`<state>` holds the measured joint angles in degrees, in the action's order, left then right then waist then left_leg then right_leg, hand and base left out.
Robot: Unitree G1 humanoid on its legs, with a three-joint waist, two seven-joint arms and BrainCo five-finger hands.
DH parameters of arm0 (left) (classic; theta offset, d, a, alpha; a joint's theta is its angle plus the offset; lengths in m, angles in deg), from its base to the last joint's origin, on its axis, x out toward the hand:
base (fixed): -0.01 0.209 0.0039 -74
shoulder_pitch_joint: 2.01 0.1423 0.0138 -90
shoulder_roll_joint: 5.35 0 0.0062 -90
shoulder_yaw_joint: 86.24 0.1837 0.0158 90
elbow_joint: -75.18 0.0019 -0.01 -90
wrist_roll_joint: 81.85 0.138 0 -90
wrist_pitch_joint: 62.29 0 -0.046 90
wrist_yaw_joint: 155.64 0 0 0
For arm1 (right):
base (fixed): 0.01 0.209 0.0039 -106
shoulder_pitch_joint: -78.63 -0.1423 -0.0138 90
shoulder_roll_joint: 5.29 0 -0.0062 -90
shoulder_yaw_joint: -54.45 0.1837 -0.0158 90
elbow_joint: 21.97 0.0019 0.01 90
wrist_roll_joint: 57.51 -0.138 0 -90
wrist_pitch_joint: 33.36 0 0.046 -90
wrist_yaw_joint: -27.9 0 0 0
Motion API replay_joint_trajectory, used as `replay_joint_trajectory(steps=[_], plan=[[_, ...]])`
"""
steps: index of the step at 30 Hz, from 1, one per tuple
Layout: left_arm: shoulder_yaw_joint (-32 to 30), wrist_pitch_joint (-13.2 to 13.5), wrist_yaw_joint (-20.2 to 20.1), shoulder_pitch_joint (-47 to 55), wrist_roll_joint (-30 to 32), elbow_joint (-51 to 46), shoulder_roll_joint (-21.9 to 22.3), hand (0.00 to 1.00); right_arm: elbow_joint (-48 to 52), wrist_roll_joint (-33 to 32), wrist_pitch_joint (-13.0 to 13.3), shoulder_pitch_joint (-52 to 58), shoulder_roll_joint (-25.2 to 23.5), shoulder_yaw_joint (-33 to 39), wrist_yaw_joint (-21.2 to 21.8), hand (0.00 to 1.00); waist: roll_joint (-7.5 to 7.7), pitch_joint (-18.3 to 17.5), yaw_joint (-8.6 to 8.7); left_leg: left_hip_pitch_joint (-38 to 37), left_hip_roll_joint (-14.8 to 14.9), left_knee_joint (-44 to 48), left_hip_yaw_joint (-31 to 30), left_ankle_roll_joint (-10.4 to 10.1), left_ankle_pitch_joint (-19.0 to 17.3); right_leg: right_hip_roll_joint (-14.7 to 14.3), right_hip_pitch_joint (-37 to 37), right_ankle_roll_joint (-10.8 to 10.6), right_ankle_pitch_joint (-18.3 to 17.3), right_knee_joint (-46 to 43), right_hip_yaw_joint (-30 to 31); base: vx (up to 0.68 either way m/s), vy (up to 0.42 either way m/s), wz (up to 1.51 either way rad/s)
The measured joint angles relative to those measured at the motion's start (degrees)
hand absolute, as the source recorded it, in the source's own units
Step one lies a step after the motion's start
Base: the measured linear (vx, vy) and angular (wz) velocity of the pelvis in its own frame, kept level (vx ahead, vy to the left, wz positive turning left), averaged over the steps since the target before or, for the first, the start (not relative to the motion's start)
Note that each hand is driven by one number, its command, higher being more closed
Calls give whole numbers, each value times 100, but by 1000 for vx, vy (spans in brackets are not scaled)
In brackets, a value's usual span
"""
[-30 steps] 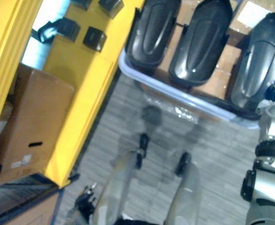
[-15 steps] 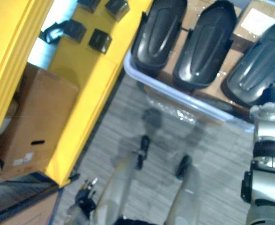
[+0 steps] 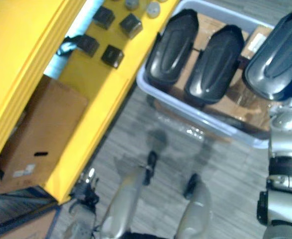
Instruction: Walk over and take plastic housings, then place them on the shelf
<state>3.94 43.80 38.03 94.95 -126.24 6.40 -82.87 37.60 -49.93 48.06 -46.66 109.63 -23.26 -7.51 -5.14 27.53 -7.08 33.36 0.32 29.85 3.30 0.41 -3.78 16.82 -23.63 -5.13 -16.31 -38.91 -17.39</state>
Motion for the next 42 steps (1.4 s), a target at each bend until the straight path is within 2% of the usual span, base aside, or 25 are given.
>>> replay_joint_trajectory(steps=[3, 4, 7, 9, 11, 12, 13, 16, 20, 22, 25, 27, 32, 36, 42], plan=[[-13, 278, 344, 114, 163, -582, -4, 0, 201, 129, 2, 164, -158, -2, -119, 100, 100, -21, -10, -319, 0, -223, -13, -7, 12, -65, 391, -27, 78, 335, -94, 82, -17, 4], [-14, 379, 465, 178, 456, -1000, -27, 0, 299, 238, 7, 271, -159, 1, -205, 100, 125, -10, -7, -461, -1, -354, -40, -19, 40, -99, 573, -33, 125, 521, -162, 103, -6, 10], [-5, 427, 904, 228, 1397, -1910, -171, 0, 315, 435, 96, 515, -208, 6, -245, 100, 212, -27, 8, -840, -12, -676, -130, -55, 135, -211, 1048, -53, 279, 996, -297, 81, -10, 11], [-10, 369, 1030, 244, 1860, -2386, -327, 0, 314, 522, 103, 628, -308, 6, -246, 100, 295, -40, 21, -1089, -12, -866, -153, -87, 197, -298, 1338, -61, 358, 1283, -326, 116, -30, 7], [9, 203, 918, 283, 2145, -2774, -457, 0, 306, 647, 103, 768, -315, 4, -248, 100, 330, -69, 78, -1261, -16, -1054, -239, -112, 261, -399, 1606, -67, 476, 1599, -438, 106, -37, 16], [2, 9, 647, 353, 2318, -3012, -560, 0, 290, 694, 103, 838, -342, 3, -248, 100, 377, -117, 162, -1352, -33, -1211, -303, -129, 312, -435, 1769, -73, 540, 1830, -521, 79, -20, 18], [12, -61, 523, 375, 2357, -3064, -588, 0, 281, 736, 102, 869, -355, 2, -248, 100, 407, -160, 173, -1370, -34, -1260, -301, -135, 325, -466, 1789, -71, 565, 1900, -526, 91, -23, 12], [168, -470, -209, 391, 2525, -3133, -751, 0, 278, 948, 102, 1029, -373, -7, -236, 100, 451, -244, 182, -1576, -33, -1352, -288, -136, 337, -540, 2082, -87, 664, 2215, -529, 73, -27, -2], [542, -664, -721, 262, 2775, -3185, -944, 0, 280, 1099, 146, 1036, -376, -77, -215, 100, 458, -398, 206, -1654, 10, -1375, -266, -137, 337, -615, 2198, -47, 738, 2404, -494, 31, -22, -6], [735, -843, -915, 19, 2971, -3190, -1016, 0, 324, 1221, 313, 1037, -384, -272, -196, 100, 458, -419, 290, -1810, 51, -1420, -219, -140, 339, -665, 2336, -22, 808, 2502, -418, -11, -14, -15], [867, -1042, -992, -330, 2967, -3167, -1096, 0, 517, 1416, 476, 1047, -396, -476, -191, 100, 469, -458, 338, -1908, 118, -1485, -81, -141, 338, -728, 2355, 1, 875, 2609, -250, -39, -2, -30], [991, -1224, -996, -815, 2906, -2918, -1246, 0, 684, 1585, 604, 1055, -500, -604, -190, 100, 475, -496, 458, -1943, 179, -1558, -20, -144, 336, -790, 2332, 32, 938, 2667, -154, -81, 6, -23], [1025, -1519, -960, -1727, 2594, -2063, -1231, 0, 786, 1752, 752, 1045, -656, -901, -170, 100, 478, -499, 490, -2068, 283, -1562, 208, -151, 342, -849, 2275, 38, 1051, 2662, 147, -81, 22, -28], [1253, -1652, -780, -2514, 2343, -1357, -1224, 0, 785, 1930, 914, 971, -842, -1077, -88, 100, 483, -499, 536, -2137, 325, -1638, 294, -145, 401, -884, 2250, 55, 1120, 2667, 271, -77, 16, -15], [1361, -1832, -417, -3247, 1884, -429, -1188, 0, 931, 2321, 1495, 661, -1088, -1420, -83, 100, 517, -481, 640, -2128, 399, -1673, 419, -157, 456, -950, 2130, 76, 1213, 2673, 440, -52, 9, -14]])
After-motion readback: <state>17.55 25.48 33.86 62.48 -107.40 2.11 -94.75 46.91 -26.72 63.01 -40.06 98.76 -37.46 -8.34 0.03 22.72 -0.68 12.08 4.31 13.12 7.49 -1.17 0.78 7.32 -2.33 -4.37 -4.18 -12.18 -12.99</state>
